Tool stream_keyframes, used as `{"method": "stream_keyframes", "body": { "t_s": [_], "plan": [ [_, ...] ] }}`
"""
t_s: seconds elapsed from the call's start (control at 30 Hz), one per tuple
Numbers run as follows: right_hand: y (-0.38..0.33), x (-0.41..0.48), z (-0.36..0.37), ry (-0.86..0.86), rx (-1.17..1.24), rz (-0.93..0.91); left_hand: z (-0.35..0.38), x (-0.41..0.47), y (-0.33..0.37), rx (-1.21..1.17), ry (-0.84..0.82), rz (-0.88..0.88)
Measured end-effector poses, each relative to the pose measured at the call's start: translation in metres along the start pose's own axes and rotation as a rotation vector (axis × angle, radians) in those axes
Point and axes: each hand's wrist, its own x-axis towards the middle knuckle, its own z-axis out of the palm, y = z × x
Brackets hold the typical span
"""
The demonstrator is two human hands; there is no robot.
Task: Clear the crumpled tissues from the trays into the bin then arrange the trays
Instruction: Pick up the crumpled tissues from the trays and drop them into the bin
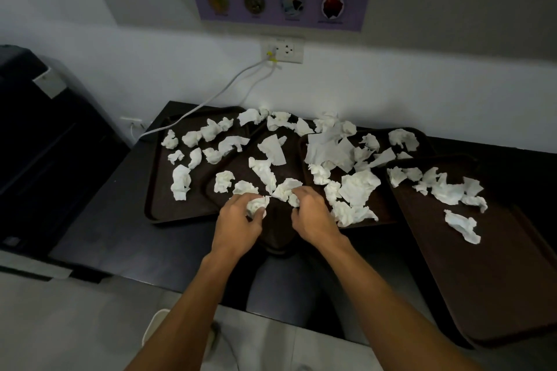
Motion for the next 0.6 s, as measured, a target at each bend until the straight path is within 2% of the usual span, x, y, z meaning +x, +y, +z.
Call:
{"method": "stream_keyframes", "body": {
  "t_s": [0.27,0.6],
  "plan": [
    [0.003,0.006,0.029,-0.025,-0.081,0.029,-0.008,-0.008,-0.008,-0.135,-0.01,-0.055],
    [-0.006,-0.016,0.04,0.112,0.129,0.066,-0.016,-0.028,-0.022,-0.195,0.0,-0.11]
  ]
}}
